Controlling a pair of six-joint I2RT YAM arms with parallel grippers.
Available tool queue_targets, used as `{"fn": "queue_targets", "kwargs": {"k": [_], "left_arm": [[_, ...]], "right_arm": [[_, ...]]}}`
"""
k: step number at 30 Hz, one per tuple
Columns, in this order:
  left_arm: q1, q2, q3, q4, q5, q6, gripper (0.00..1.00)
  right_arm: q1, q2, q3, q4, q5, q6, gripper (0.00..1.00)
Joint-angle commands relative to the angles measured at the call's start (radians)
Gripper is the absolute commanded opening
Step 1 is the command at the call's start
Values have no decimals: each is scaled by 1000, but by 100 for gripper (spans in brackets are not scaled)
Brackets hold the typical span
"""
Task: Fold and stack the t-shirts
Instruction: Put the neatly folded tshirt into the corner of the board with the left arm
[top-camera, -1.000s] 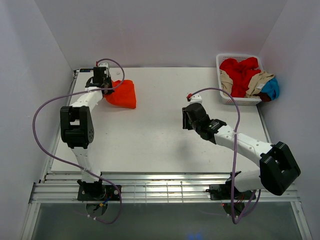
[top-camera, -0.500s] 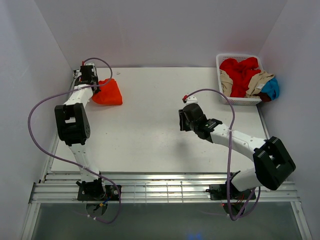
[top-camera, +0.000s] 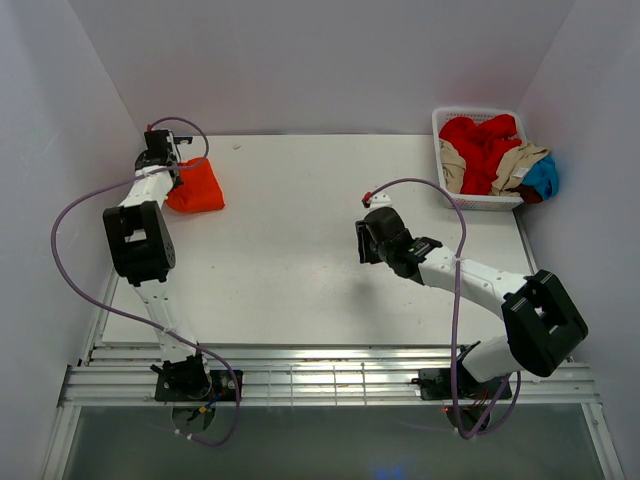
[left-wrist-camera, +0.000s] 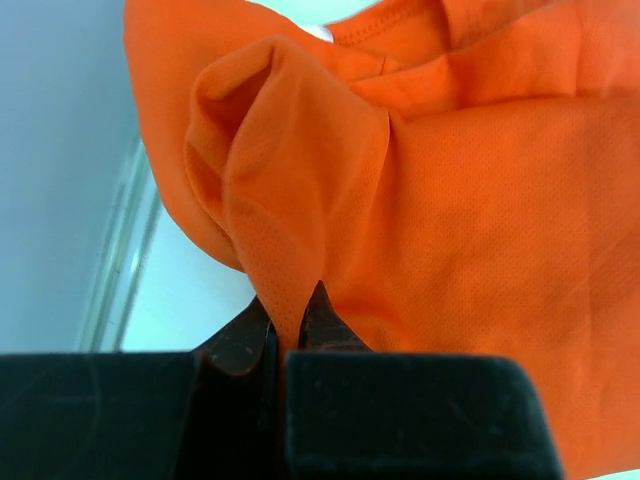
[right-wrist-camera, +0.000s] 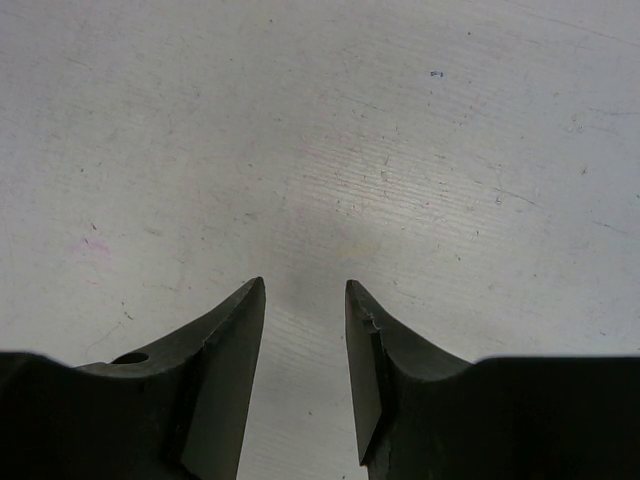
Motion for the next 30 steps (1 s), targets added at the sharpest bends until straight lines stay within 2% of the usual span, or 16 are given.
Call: {"fn": "queue_targets", "kwargs": {"k": [1, 2, 3, 5, 6, 7, 9, 10, 12, 16, 18, 19, 22, 23, 24, 30], "left_arm": [[4, 6, 121, 26, -70, 38, 7], [4, 18, 138, 27, -78, 41, 12], [4, 21, 154, 36, -84, 41, 23], [4, 6, 169, 53, -95, 12, 31], [4, -6, 164, 76, -105, -2, 41], [1, -21, 145, 92, -118, -24, 45], [1, -64, 117, 137, -136, -34, 47], [1, -77, 108, 147, -153, -53, 61], [0, -92, 106, 147, -184, -77, 65], [-8, -118, 100, 148, -244, -114, 66], [-19, -147, 76, 168, -193, -148, 63], [-40, -152, 63, 181, -178, -156, 59], [-85, -123, 36, 208, -178, -179, 23], [-91, -106, 40, 192, -172, -191, 3], [-94, -88, 48, 182, -158, -221, 0], [-108, -23, -1, 185, -41, -310, 0]], "right_arm": [[1, -11, -3, 33, 3, -10, 44], [1, -13, -8, 30, 4, -11, 45], [1, -14, -15, 28, 12, -11, 45], [2, -16, -23, 18, 20, -8, 44], [1, -21, -29, 15, 27, -8, 45], [2, -24, -32, 10, 31, -7, 44], [1, -36, -40, 2, 40, -5, 45], [2, -41, -46, -1, 41, -2, 45], [1, -54, -55, -8, 43, 3, 45], [2, -79, -75, -21, 51, 10, 45], [1, -97, -86, -22, 61, 15, 45], [1, -103, -92, -25, 61, 19, 45], [1, -122, -98, -31, 61, 26, 45], [2, -131, -101, -34, 63, 29, 44], [2, -137, -104, -38, 67, 29, 44], [2, -160, -118, -59, 93, 35, 43]]}}
